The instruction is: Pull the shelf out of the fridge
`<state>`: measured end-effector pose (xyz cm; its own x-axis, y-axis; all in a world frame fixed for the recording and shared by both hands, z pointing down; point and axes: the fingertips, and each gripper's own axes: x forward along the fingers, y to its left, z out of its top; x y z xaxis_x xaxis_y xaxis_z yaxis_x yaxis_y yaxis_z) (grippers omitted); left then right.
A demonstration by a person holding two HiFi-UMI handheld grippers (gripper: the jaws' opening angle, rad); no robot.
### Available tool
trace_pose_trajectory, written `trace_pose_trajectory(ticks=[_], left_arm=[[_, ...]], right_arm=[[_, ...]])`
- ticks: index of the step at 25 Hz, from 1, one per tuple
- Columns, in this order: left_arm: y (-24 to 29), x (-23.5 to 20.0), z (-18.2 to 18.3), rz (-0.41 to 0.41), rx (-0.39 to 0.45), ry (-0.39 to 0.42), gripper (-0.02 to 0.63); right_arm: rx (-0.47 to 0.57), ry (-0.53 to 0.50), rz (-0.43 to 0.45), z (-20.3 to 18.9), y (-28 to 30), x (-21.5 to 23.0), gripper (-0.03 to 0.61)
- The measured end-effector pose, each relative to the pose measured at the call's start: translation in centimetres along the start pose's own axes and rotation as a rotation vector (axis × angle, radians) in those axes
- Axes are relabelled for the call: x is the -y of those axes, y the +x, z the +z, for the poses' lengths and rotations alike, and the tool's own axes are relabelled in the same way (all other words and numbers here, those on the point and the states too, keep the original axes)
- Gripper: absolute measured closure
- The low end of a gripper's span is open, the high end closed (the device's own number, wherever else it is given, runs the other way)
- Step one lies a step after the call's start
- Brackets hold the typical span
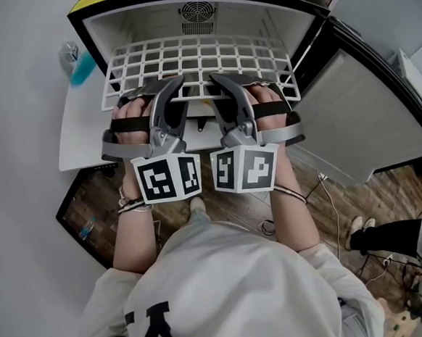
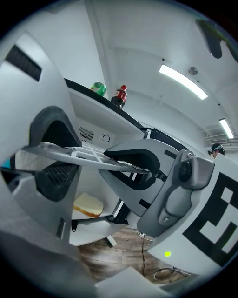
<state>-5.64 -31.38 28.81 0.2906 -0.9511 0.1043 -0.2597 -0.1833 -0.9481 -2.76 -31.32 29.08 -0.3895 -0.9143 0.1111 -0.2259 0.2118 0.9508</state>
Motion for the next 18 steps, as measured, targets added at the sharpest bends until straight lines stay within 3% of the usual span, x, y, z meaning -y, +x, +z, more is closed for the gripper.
trace_pose_trajectory(ticks=[18], left_arm=[[-1.6,-0.2,0.9,0.065,-0.001,0.029,0.540]], right_arm=[[0.027,-0.022,-0.038,0.4,-1.6,0.2,0.502]])
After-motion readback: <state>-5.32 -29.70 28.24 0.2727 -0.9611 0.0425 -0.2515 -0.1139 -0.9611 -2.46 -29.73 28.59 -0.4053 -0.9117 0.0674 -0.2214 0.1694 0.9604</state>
